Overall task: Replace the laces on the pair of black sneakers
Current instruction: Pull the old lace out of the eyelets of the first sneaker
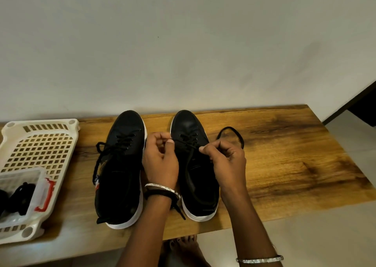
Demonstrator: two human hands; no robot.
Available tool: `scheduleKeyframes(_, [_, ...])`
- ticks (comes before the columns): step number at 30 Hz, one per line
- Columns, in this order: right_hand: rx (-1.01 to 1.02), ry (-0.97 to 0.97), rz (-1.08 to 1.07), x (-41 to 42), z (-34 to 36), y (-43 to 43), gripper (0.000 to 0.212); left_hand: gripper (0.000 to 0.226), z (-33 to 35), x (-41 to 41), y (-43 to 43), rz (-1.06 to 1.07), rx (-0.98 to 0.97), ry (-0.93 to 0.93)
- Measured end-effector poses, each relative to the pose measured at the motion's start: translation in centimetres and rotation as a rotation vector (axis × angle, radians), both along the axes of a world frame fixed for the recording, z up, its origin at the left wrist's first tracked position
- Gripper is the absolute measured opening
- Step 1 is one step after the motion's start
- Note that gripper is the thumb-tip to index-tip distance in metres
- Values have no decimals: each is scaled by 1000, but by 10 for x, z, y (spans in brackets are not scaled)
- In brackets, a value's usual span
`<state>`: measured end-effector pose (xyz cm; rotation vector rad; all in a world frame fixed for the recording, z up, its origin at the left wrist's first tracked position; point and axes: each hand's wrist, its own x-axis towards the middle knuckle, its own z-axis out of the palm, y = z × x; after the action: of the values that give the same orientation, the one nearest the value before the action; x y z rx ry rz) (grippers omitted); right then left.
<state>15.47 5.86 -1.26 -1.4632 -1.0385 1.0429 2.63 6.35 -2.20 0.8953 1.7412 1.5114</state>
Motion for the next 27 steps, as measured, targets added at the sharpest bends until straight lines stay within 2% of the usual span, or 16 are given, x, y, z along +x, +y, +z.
scheduleKeyframes(2, [-2,9,3,0,0,0,13,25,3,0,-5,-91,126,471])
scheduleKeyframes(4, [2,19,7,-1,1,0,13,30,8,0,-7,-221,136,781])
scheduleKeyframes(7, [24,14,11,0,0,0,16,17,5,0,-9,-327,113,953])
scheduleKeyframes(11, [46,-40,11,0,-3,1,16,11,1,4,-10,-292,153,1144])
scheduleKeyframes(13, [52,-49,16,0,-3,0,16,13,0,8,-11,-256,140,1144])
scheduleKeyframes(15, [44,-36,17,0,-2,0,17,14,-2,12,-10,-210,114,956])
scheduleKeyframes(17, [29,-21,13,0,-2,1,19,8,-1,13,-7,-117,94,496])
scheduleKeyframes(19, [30,-36,11,0,-4,1,20,14,1,8,-3,-5,33,-4])
scheduleKeyframes(20, [31,-44,11,0,-5,1,20,16,1,4,-1,26,2,-113])
scheduleKeyframes(21, [28,-49,10,0,-5,1,20,17,2,1,-1,29,-15,-113])
scheduleKeyframes(22, [23,-51,7,0,-5,2,20,16,2,-1,-2,19,-13,-30])
scheduleKeyframes(24, [13,-47,-2,0,-6,2,20,17,3,-4,-4,-35,70,240])
scheduleKeyframes(27, [11,-45,0,-1,-5,2,17,31,2,-8,-5,-203,169,651])
